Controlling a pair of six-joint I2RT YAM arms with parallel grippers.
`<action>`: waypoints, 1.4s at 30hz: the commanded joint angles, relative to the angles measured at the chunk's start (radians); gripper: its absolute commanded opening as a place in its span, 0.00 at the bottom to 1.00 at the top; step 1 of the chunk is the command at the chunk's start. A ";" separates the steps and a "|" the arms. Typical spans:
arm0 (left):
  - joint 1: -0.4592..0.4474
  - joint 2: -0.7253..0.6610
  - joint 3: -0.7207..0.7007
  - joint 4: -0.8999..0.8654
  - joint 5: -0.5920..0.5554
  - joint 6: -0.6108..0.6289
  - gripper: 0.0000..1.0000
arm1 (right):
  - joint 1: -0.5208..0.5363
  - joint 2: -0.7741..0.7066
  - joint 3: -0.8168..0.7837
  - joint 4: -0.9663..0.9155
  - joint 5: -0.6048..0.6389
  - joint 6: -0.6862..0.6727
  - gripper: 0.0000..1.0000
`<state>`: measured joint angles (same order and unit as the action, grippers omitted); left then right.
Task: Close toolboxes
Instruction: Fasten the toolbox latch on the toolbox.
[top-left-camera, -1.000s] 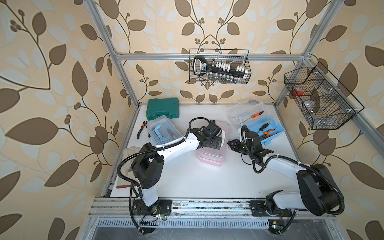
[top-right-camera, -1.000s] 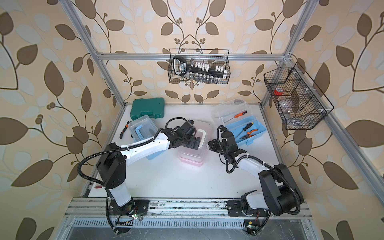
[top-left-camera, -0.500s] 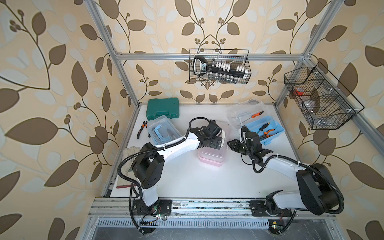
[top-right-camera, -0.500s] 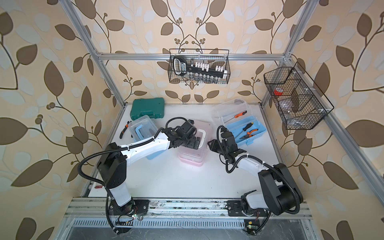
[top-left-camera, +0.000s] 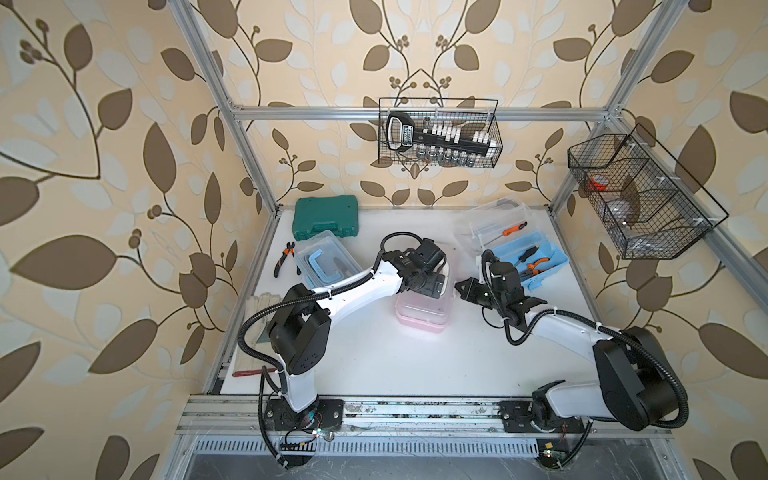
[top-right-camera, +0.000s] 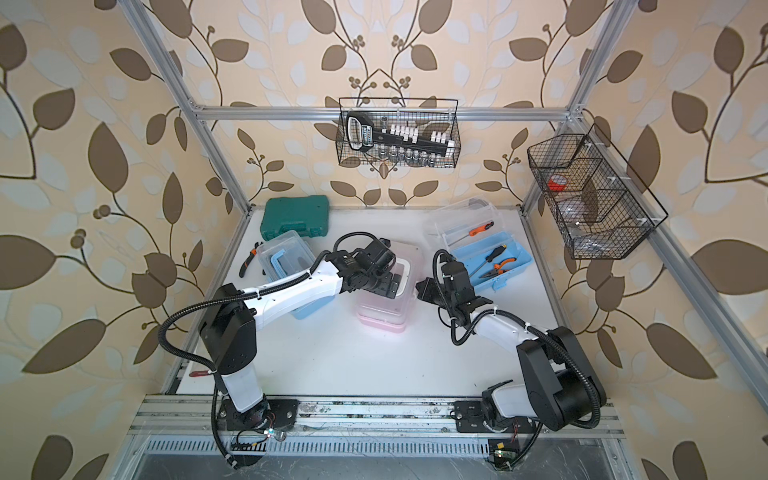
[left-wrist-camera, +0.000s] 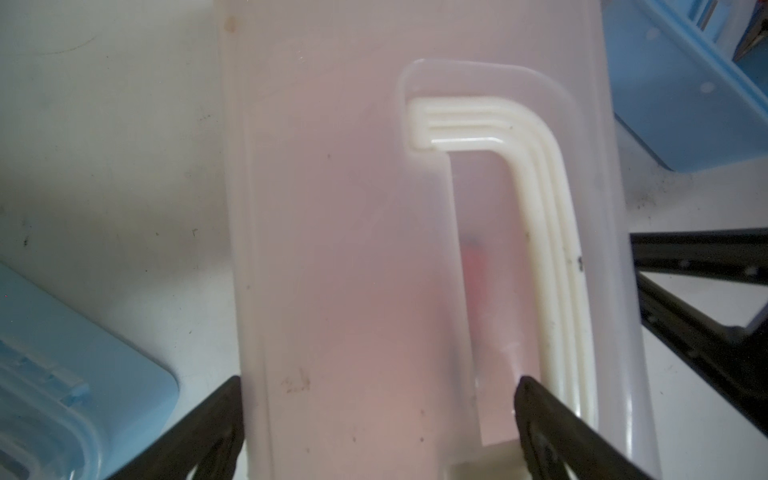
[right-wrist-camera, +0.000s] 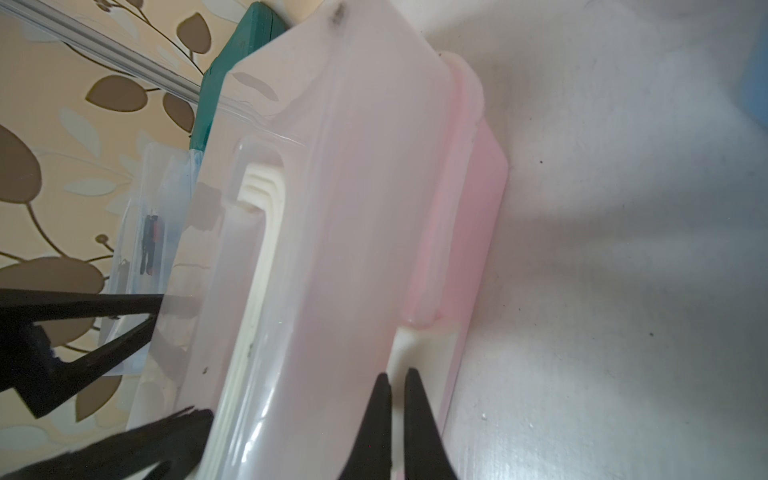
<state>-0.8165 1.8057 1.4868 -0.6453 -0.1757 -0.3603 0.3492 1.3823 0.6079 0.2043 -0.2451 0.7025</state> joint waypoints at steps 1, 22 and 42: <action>-0.009 0.003 0.056 -0.029 0.004 0.049 0.99 | 0.018 0.001 0.033 -0.022 -0.048 -0.012 0.07; -0.009 0.040 0.010 0.002 0.013 0.039 0.99 | -0.077 -0.052 0.004 -0.084 -0.018 -0.045 0.12; -0.009 0.059 -0.014 0.019 0.032 0.019 0.99 | -0.039 -0.023 -0.022 -0.034 -0.089 -0.031 0.26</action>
<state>-0.8165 1.8317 1.4998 -0.6083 -0.1902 -0.3260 0.2855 1.3499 0.5934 0.1577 -0.3183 0.6708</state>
